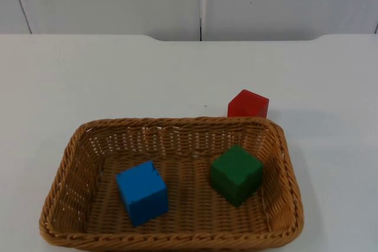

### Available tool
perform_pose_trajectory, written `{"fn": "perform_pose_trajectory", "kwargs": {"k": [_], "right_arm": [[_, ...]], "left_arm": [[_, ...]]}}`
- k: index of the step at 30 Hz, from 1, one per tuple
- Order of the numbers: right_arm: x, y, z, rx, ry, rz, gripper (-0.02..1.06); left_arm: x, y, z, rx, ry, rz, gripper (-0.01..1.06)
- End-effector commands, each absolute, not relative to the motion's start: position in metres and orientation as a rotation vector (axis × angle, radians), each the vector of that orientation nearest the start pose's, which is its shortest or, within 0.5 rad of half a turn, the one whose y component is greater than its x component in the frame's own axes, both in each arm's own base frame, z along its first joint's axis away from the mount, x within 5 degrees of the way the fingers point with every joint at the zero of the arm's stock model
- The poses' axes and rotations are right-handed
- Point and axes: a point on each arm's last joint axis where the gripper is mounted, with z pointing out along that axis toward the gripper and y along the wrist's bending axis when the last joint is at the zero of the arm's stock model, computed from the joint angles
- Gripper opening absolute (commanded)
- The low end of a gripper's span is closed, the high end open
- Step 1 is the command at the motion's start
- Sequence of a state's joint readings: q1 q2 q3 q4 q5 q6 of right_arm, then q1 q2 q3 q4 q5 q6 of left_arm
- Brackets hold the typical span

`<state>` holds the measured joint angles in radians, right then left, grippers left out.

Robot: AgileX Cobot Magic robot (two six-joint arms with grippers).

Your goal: Pick up one cube with each hand and place exactly two cubes into the same basket, leaving the remaining cube outside.

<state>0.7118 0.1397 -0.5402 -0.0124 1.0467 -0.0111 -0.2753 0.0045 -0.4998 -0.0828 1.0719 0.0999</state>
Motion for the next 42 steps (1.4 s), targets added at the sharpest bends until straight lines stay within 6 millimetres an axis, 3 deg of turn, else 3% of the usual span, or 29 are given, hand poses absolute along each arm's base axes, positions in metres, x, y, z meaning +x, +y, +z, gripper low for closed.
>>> {"fn": "perform_pose_trajectory", "kwargs": {"k": [1,22,36,39,42], "right_arm": [[0.011,0.008,0.286,-0.761,2.027,0.392,0.67],[0.011,0.008,0.28,-0.775,2.067,0.379,0.67],[-0.005,-0.006,0.28,-0.732,1.938,0.403,0.67],[-0.005,-0.006,0.28,-0.732,1.938,0.403,0.67],[-0.005,-0.006,0.28,-0.745,1.934,0.402,0.67]], "left_arm": [[-0.007,-0.004,0.275,0.386,2.031,-0.205,0.85],[-0.007,-0.004,0.275,0.386,2.031,-0.205,0.85],[-0.007,-0.004,0.275,0.389,2.03,-0.204,0.85],[-0.007,-0.004,0.275,0.389,2.03,-0.204,0.89],[-0.007,-0.004,0.275,0.389,2.03,-0.204,1.05]]}}
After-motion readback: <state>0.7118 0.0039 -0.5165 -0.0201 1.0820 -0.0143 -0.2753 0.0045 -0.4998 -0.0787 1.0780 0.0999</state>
